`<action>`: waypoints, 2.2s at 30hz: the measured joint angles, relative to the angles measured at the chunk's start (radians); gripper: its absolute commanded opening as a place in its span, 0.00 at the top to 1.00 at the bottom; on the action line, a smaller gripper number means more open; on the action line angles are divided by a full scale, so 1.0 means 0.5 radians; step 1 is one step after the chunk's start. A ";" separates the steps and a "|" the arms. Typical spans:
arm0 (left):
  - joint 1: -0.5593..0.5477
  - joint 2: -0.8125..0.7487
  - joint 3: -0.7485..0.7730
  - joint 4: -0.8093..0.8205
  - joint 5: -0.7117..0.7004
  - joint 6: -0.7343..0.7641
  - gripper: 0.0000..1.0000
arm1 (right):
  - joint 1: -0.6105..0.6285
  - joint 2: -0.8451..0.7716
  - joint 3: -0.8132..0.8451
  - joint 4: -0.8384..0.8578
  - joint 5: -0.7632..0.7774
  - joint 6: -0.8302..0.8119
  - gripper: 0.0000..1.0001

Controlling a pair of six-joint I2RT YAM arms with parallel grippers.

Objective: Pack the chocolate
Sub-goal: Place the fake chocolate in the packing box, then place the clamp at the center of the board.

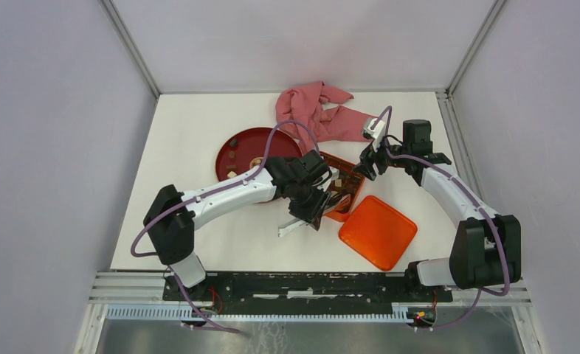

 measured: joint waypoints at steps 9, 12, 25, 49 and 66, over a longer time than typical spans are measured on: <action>-0.016 0.025 0.002 -0.037 -0.003 0.000 0.54 | 0.000 0.000 0.000 0.000 0.000 0.000 0.31; -0.016 0.025 0.002 -0.039 -0.004 0.000 0.52 | 0.000 0.000 0.000 0.000 0.000 0.000 0.31; -0.017 0.023 0.011 -0.039 -0.058 0.000 0.57 | 0.000 0.000 0.000 0.000 -0.002 0.000 0.31; 1.219 -0.941 -0.877 0.521 -1.152 0.063 0.79 | -0.489 0.040 0.014 0.055 -0.335 0.208 0.32; 2.119 -0.243 -1.126 1.235 -0.925 0.099 0.51 | -0.488 0.140 0.014 0.030 -0.513 0.210 0.32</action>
